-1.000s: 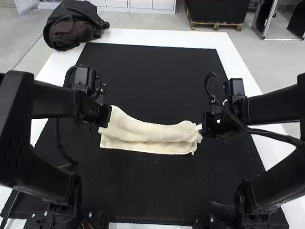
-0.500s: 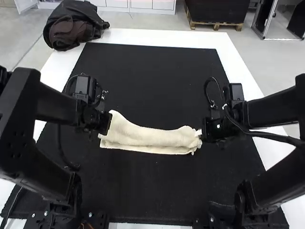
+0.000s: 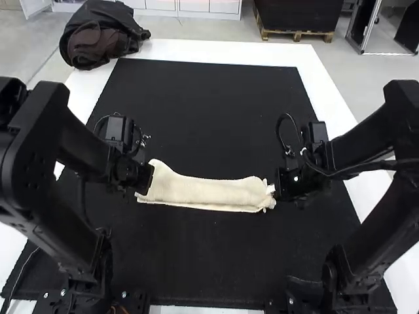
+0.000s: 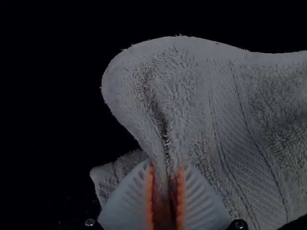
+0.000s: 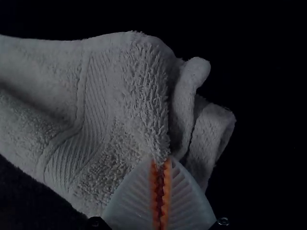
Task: Fold the towel.
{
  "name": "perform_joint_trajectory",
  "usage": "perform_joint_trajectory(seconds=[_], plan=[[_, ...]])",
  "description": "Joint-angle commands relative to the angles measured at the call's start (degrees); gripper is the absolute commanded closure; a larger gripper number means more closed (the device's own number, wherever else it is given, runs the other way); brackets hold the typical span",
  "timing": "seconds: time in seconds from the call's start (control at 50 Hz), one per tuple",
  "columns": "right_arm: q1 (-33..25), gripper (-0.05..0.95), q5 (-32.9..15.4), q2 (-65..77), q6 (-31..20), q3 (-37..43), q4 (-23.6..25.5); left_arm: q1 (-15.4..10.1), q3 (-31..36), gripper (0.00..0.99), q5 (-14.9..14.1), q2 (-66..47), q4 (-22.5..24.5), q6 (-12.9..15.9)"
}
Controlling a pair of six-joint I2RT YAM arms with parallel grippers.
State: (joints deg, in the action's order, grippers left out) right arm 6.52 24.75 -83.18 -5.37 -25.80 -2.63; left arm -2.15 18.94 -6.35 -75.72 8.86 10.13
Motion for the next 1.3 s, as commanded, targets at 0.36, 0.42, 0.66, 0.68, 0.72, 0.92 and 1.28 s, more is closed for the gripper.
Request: perform_joint_trajectory(seconds=[0.36,0.42,0.66,0.68,0.72,0.92,1.28], plan=[[-2.9,0.17,-4.4,-0.1,-1.6,-1.0,-0.3,4.6,0.0,0.048,3.5,-0.1,2.1,2.6],[-2.9,0.04,-4.3,-0.1,-1.7,-1.2,-0.1,5.6,0.0,0.034,3.5,-0.1,2.5,3.1],[-2.4,0.00,-2.3,0.0,-1.6,-2.2,-0.3,9.1,0.2,0.033,3.0,0.1,4.8,3.6],[-2.3,0.00,-2.1,-0.1,-1.5,-2.3,-0.3,9.3,0.2,0.033,3.0,0.1,5.0,3.6],[-2.2,0.00,-1.9,-0.1,-1.4,-2.4,-0.3,9.5,0.3,0.033,2.9,0.1,5.3,3.6],[-0.4,0.00,-1.8,-0.1,-0.2,-3.0,-0.3,9.7,0.3,0.033,2.7,0.1,6.0,3.3],[3.7,0.00,-1.3,-2.3,3.1,-3.0,-1.1,11.3,2.2,0.033,2.7,0.7,6.5,1.8]])
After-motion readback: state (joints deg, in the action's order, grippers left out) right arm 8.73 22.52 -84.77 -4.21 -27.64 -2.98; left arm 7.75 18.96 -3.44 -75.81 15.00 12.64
